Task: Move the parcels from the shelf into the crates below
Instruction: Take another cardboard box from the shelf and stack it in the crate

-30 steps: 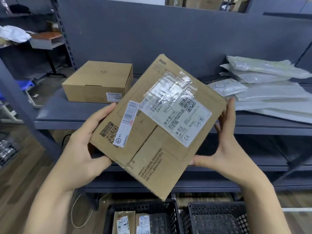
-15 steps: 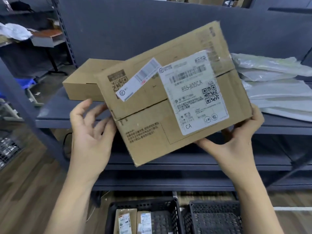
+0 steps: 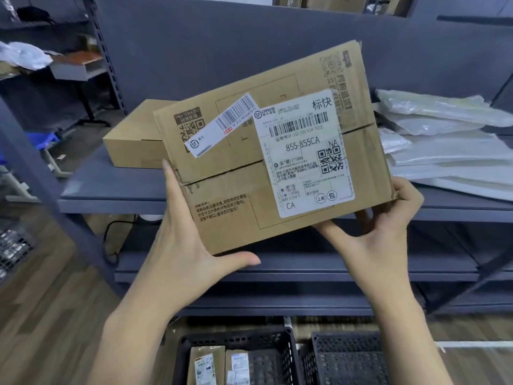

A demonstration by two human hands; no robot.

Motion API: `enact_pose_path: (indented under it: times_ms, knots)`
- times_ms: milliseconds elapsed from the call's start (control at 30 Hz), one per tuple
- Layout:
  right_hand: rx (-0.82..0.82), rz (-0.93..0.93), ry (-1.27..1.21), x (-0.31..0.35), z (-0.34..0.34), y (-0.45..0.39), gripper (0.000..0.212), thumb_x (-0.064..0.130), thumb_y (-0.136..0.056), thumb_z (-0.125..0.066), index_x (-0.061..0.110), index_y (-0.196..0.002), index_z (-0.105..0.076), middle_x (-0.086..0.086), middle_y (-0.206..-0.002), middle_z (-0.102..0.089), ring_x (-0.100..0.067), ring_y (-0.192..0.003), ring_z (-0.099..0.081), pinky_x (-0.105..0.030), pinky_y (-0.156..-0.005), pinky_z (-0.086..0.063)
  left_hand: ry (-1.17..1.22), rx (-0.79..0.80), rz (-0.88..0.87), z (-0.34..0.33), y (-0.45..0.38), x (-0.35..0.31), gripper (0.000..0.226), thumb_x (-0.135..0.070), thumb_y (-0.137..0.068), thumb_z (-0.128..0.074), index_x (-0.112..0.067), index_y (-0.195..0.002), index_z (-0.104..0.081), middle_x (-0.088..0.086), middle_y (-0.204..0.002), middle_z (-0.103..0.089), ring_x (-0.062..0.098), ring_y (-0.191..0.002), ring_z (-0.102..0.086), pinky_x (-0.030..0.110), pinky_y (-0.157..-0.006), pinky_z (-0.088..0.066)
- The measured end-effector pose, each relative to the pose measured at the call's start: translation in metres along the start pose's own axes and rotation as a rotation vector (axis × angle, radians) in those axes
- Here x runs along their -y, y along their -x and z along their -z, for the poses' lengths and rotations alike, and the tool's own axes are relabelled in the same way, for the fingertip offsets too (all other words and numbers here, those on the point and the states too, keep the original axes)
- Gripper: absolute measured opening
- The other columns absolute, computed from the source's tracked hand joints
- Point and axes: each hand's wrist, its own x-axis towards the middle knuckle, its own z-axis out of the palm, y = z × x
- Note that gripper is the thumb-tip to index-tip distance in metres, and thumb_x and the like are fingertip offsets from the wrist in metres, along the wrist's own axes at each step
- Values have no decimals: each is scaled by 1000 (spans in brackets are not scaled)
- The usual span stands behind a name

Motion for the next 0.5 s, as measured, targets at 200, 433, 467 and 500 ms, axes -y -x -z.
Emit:
enact_pose_path:
  times_ms: [200, 433, 467, 500]
  knots:
    - [-21, 54, 7, 3, 0, 2, 73, 27, -65, -82, 44, -116, -32, -7, -134, -42, -20, -125, -48, -29, -99, -45, -177, -111, -249, -9, 5, 16, 123, -26, -74, -75, -59, -131, 29, 5, -154, -22, 16, -134, -35, 32, -99, -32]
    - [13, 102, 170, 8, 4, 5, 78, 22, -69, -81, 30, -129, -31, 35, -125, -38, 3, -115, -48, -11, -90, -41, -234, -110, -320, -5, 6, 10, 126, -1, -75, -72, -65, -131, 20, 14, -150, -17, 26, -132, -32, 35, -98, -28]
    - [7, 96, 193, 8, 4, 5, 80, 21, -69, -80, 32, -131, -30, 37, -126, -37, 4, -116, -47, -10, -91, -40, -233, -110, -326, -5, 6, 10, 127, 1, -75, -72, -65, -132, 20, 15, -151, -16, 23, -132, -31, 35, -98, -28]
    - [3, 93, 206, 8, 4, 6, 81, 20, -69, -79, 32, -132, -29, 38, -127, -35, 4, -117, -47, -10, -93, -40, -232, -107, -331, -5, 6, 10, 127, 3, -75, -72, -64, -132, 19, 15, -151, -15, 20, -133, -29, 35, -99, -27]
